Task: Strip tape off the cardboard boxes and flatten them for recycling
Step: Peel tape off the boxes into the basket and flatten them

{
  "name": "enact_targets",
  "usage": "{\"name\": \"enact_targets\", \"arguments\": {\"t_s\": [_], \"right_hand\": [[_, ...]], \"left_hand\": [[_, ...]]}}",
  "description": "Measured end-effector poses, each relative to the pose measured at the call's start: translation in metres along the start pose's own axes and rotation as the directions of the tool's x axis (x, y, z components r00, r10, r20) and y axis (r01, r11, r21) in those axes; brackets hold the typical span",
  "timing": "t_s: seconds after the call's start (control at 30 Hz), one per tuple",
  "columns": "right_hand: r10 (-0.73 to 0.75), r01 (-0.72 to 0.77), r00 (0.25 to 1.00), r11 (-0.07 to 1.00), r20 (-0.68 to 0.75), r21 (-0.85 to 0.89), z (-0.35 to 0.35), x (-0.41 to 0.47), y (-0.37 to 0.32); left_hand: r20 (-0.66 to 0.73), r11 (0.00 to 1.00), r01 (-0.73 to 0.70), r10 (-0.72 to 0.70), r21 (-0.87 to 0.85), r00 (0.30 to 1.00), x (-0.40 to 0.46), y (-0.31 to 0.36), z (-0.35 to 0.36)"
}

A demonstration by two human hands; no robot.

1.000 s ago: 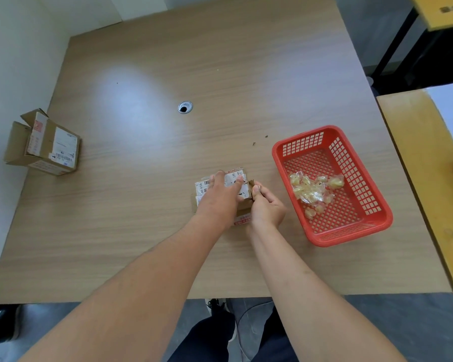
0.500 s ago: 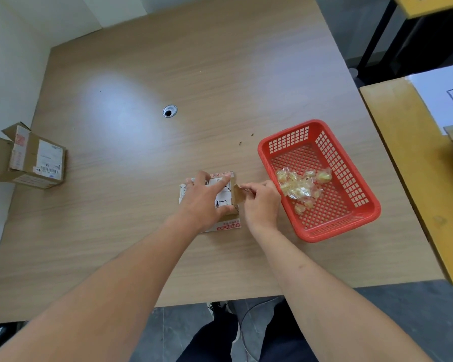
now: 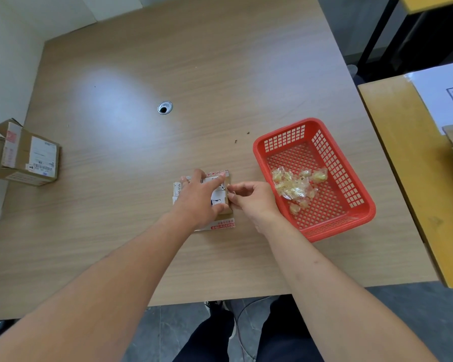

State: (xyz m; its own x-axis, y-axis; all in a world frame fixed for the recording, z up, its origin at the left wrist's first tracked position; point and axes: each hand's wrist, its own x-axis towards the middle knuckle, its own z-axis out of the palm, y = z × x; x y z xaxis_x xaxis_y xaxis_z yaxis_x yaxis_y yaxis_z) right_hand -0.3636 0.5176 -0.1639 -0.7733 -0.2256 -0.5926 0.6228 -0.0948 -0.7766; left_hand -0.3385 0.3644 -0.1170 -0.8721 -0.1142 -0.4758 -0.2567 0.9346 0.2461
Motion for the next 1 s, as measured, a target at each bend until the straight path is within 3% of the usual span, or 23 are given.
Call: {"name": "enact_targets", "arguments": {"t_s": [0.17,0.27,0.33,0.43,0.53,0.6,0.73,0.83,0.93,1.0], "right_hand": [[-0.074,0.024,0.977,0.97,-0.2,-0.241,0.005,0.003,0.001],[-0.227,0.115,0.956,0.872,-0.184,-0.476,0.008,0.005,0.004],[-0.286,0.154,0.952,0.754,-0.108,-0.638,0.011,0.005,0.0],[-0.319,0.182,0.947,0.477,0.023,-0.86,0.009,0.003,-0.005],[-0.322,0.19,0.943,0.327,0.08,-0.926,0.007,0.002,-0.001],[-0.325,0.21,0.941,0.354,0.091,-0.911,0.006,0.002,0.006],[-0.15,0.062,0.987,0.713,-0.065,-0.698,-0.002,0.0,0.008],[0.012,-0.083,0.988,0.88,-0.154,-0.467,-0.006,0.003,0.011],[0.141,-0.17,0.977,0.967,-0.158,-0.187,-0.003,0.008,0.011],[0.159,-0.183,0.973,0.974,-0.168,-0.136,0.0,0.01,0.008]], "left_hand": [[0.002,1.0,0.003,-0.003,0.016,1.0,-0.002,0.002,-0.001],[0.002,1.0,0.017,-0.017,0.02,1.0,-0.003,0.005,-0.001],[-0.001,0.999,0.022,-0.022,0.034,1.0,-0.003,0.006,-0.002],[0.01,0.999,0.02,-0.021,0.044,1.0,-0.003,0.007,-0.001],[0.011,0.999,0.024,-0.025,0.032,1.0,-0.003,0.007,-0.002],[0.015,0.999,0.02,-0.021,0.048,1.0,-0.003,0.009,-0.003],[0.028,0.999,0.024,-0.025,0.034,0.999,-0.003,0.01,-0.005],[0.017,0.999,0.023,-0.024,0.026,1.0,-0.003,0.011,-0.006],[0.017,1.0,0.028,-0.028,0.014,0.999,-0.003,0.012,-0.005],[0.011,1.0,0.027,-0.027,0.002,1.0,-0.003,0.013,-0.005]]}}
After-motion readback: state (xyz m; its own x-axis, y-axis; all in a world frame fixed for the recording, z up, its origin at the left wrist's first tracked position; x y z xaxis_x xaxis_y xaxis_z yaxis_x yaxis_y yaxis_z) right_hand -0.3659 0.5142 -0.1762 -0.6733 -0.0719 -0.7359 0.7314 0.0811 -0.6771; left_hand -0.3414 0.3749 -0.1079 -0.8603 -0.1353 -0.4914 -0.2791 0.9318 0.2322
